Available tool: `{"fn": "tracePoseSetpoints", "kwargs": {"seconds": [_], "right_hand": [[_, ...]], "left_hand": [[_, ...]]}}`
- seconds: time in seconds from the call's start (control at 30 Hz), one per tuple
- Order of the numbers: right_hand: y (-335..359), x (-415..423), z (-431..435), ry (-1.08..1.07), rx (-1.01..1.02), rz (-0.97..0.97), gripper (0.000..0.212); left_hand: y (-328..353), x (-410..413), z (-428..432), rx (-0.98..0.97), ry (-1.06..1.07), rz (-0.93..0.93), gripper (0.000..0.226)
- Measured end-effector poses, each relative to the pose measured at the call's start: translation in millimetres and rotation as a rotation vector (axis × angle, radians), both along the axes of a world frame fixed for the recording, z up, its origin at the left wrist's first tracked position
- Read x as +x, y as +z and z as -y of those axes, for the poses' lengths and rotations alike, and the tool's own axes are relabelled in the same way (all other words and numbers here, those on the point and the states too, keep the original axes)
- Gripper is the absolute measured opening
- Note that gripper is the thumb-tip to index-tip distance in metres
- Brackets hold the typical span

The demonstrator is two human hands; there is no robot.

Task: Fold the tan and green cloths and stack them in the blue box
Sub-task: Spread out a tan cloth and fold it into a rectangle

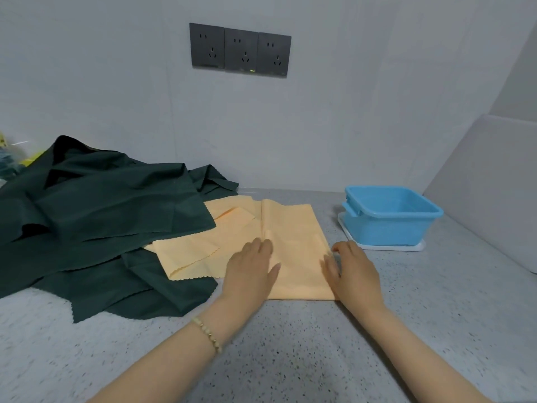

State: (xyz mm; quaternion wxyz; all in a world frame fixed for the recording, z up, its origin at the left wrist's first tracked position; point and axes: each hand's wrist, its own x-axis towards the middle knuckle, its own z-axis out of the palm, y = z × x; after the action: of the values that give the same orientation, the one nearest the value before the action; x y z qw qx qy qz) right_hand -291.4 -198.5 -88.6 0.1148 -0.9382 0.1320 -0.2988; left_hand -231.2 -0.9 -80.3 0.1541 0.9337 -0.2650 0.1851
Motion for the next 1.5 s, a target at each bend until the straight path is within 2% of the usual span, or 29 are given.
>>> {"fn": "tracePoseSetpoints", "kwargs": {"seconds": [0.03, 0.1, 0.23, 0.3, 0.47, 0.77, 0.97, 1.1, 1.23, 1.37, 1.43, 1.5], "right_hand": [[1, 3, -4, 0.057, -0.006, 0.006, 0.025], [3, 11, -13, 0.160, -0.020, -0.093, 0.037], [-7, 24, -25, 0.275, -0.073, -0.341, 0.046], [-13, 28, -22, 0.268, -0.053, -0.440, 0.049], [-21, 30, -8, 0.136, 0.007, -0.608, 0.061], [-20, 10, -14, 0.143, 0.012, -0.624, 0.065], [-24, -47, -22, 0.292, -0.019, -0.626, 0.069], [-19, -77, -14, 0.389, -0.075, -0.639, 0.065], [-10, -92, -5, 0.423, -0.121, -0.697, 0.081], [-3, -100, -2, 0.461, -0.138, -0.741, 0.103], [-3, -100, 0, 0.463, -0.172, -0.734, 0.100], [-2, -98, 3, 0.471, -0.212, -0.703, 0.089]], "left_hand": [[0, 0, 6, -0.016, -0.068, 0.039, 0.036], [-3, 4, 18, 0.012, -0.149, -0.034, 0.047], [-14, 17, 32, 0.227, -0.095, -0.201, 0.054], [-22, 22, 33, 0.294, -0.088, -0.252, 0.056], [-34, 29, 30, 0.240, -0.081, -0.365, 0.063], [-31, 11, 19, 0.239, -0.121, -0.378, 0.075], [-37, -32, -12, 0.228, -0.267, -0.415, 0.081], [-34, -44, -34, 0.254, -0.317, -0.352, 0.073], [-28, -46, -45, 0.266, -0.377, -0.252, 0.074], [-22, -44, -51, 0.334, -0.424, -0.295, 0.102], [-18, -42, -54, 0.385, -0.459, -0.273, 0.105], [-15, -39, -58, 0.413, -0.488, -0.234, 0.098]]}}
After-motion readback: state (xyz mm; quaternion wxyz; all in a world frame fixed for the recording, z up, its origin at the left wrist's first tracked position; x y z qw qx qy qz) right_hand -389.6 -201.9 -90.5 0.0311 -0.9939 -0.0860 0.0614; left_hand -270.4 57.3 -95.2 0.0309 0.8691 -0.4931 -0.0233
